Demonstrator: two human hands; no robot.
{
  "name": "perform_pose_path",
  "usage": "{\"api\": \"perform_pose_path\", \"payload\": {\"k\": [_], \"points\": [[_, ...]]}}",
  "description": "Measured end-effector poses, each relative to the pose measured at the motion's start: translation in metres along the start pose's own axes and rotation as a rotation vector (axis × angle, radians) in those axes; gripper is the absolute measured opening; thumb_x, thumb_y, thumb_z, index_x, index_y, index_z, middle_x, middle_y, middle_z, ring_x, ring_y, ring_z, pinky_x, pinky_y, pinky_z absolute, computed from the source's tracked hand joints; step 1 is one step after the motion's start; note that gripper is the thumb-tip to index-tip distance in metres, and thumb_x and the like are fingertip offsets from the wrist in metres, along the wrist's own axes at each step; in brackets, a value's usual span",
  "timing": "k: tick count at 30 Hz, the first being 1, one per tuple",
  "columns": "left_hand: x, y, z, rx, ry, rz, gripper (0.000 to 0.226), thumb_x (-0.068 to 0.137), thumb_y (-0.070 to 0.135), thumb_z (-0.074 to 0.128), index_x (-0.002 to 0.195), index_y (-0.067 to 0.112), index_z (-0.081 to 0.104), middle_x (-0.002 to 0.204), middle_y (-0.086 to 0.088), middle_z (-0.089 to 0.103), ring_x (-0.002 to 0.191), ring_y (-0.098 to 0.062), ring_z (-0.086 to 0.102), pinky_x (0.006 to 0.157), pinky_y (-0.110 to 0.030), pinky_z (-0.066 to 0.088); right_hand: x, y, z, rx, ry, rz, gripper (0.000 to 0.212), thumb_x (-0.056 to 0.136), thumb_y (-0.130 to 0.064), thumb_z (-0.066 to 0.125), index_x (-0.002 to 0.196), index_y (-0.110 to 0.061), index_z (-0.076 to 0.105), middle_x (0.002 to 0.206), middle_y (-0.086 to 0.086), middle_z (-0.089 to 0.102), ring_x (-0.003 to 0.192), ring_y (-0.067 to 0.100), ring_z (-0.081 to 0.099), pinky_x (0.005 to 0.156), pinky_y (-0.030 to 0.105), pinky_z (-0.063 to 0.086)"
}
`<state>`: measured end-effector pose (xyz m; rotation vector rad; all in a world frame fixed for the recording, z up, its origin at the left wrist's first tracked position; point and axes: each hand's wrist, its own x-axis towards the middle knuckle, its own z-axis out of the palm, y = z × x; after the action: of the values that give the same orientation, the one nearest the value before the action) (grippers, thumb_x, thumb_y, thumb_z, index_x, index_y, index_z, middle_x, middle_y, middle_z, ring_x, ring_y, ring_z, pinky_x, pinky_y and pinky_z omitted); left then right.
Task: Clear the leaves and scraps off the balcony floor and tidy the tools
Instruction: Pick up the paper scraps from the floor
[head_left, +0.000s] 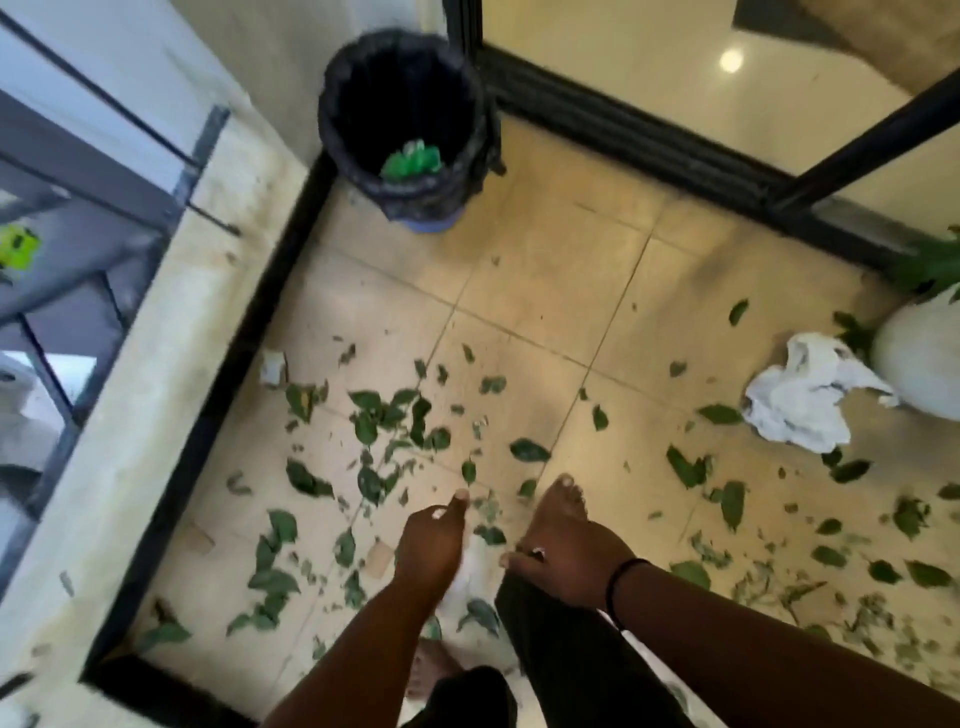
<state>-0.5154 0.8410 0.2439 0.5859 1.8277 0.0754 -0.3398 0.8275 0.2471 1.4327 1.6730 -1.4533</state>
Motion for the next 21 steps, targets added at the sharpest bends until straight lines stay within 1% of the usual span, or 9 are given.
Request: {"api": "perform_pose_path", "payload": {"k": [1, 3, 5, 7, 11, 13, 16, 19, 21], "points": [[0.006, 0.011, -0.006, -0.026, 0.032, -0.004, 0.052, 0.097, 0.040, 0.057, 0.054, 0.013, 0.045, 0.053, -0.003, 0.049, 0.057, -0.019, 0.048, 0.061, -0.032, 0.038, 0.001, 0.005, -0.017, -0.021, 0.010, 0.016, 0.079, 0.089, -0.075, 0.023, 0.118, -0.012, 0.062, 0.137, 0.027, 0.048, 0.134, 0.042, 0.036, 0.106, 0.037, 0.033], [0.016, 0.035, -0.014, 0.018, 0.072, 0.012, 0.049, 0.097, 0.039, 0.057, 0.058, 0.009, 0.052, 0.058, -0.010, 0.055, 0.063, -0.024, 0.055, 0.064, -0.033, 0.044, 0.006, 0.014, -0.050, -0.029, 0.038, 0.055, 0.054, 0.098, -0.055, 0.036, 0.106, -0.010, 0.066, 0.118, 0.017, 0.061, 0.116, 0.034, 0.053, 0.086, 0.032, 0.040], [0.031, 0.051, -0.019, 0.098, 0.069, 0.080, 0.038, 0.099, 0.032, 0.054, 0.088, 0.000, 0.070, 0.087, -0.023, 0.067, 0.091, -0.033, 0.065, 0.087, -0.038, 0.048, 0.011, 0.022, -0.076, -0.059, 0.121, 0.109, 0.037, 0.100, -0.040, 0.041, 0.098, -0.014, 0.067, 0.109, 0.008, 0.066, 0.105, 0.029, 0.060, 0.081, 0.030, 0.043], [0.049, 0.061, -0.022, 0.120, 0.065, 0.070, 0.043, 0.100, 0.033, 0.051, 0.109, -0.007, 0.066, 0.105, -0.026, 0.066, 0.106, -0.037, 0.062, 0.089, -0.037, 0.047, 0.025, 0.026, -0.095, -0.035, 0.207, 0.236, 0.042, 0.102, -0.041, 0.032, 0.096, -0.016, 0.066, 0.108, 0.007, 0.067, 0.101, 0.027, 0.062, 0.079, 0.029, 0.043], [0.078, 0.085, -0.033, -0.002, 0.150, 0.023, 0.037, 0.101, 0.034, 0.050, 0.080, 0.009, 0.067, 0.091, -0.014, 0.068, 0.095, -0.033, 0.066, 0.076, -0.030, 0.046, 0.061, 0.010, -0.129, 0.088, 0.257, 0.243, 0.045, 0.104, -0.036, 0.030, 0.069, -0.017, 0.051, 0.074, 0.002, 0.054, 0.082, 0.023, 0.058, 0.071, 0.031, 0.038], [0.098, 0.109, -0.044, -0.323, 0.104, -0.044, 0.038, 0.089, 0.052, 0.062, 0.076, 0.016, 0.062, 0.091, -0.015, 0.070, 0.088, -0.031, 0.068, 0.082, -0.036, 0.055, 0.085, -0.013, -0.156, 0.425, 0.308, 0.202, 0.044, 0.104, -0.029, 0.037, 0.061, -0.020, 0.040, 0.063, -0.002, 0.043, 0.061, 0.014, 0.044, 0.065, 0.033, 0.040], [0.130, 0.161, -0.061, -0.715, -0.141, -0.094, 0.074, 0.060, 0.081, 0.068, 0.084, 0.010, 0.065, 0.080, -0.015, 0.064, 0.074, -0.028, 0.064, 0.075, -0.036, 0.054, 0.131, -0.060, -0.210, 1.165, 0.327, 0.268, 0.030, 0.100, -0.031, 0.047, 0.071, -0.022, 0.051, 0.068, -0.004, 0.054, 0.058, 0.008, 0.049, 0.058, 0.023, 0.042], [0.160, 0.237, -0.083, -0.902, -0.322, 0.007, 0.074, 0.090, 0.072, 0.037, 0.120, 0.010, 0.064, 0.113, -0.014, 0.068, 0.104, -0.029, 0.066, 0.098, -0.043, 0.048, 0.184, -0.098, -0.273, 1.653, 0.208, 0.155, 0.034, 0.100, -0.034, 0.043, 0.070, -0.018, 0.045, 0.059, -0.002, 0.049, 0.041, 0.009, 0.049, 0.043, 0.017, 0.042], [0.184, 0.287, -0.098, -0.973, -0.311, 0.056, 0.077, 0.095, 0.069, 0.026, 0.138, 0.011, 0.052, 0.134, -0.010, 0.059, 0.125, -0.028, 0.056, 0.104, -0.040, 0.043, 0.216, -0.114, -0.314, 1.665, 0.271, 0.025, 0.026, 0.099, -0.035, 0.043, 0.079, -0.021, 0.051, 0.072, -0.002, 0.056, 0.059, 0.011, 0.056, 0.061, 0.026, 0.052]]}}
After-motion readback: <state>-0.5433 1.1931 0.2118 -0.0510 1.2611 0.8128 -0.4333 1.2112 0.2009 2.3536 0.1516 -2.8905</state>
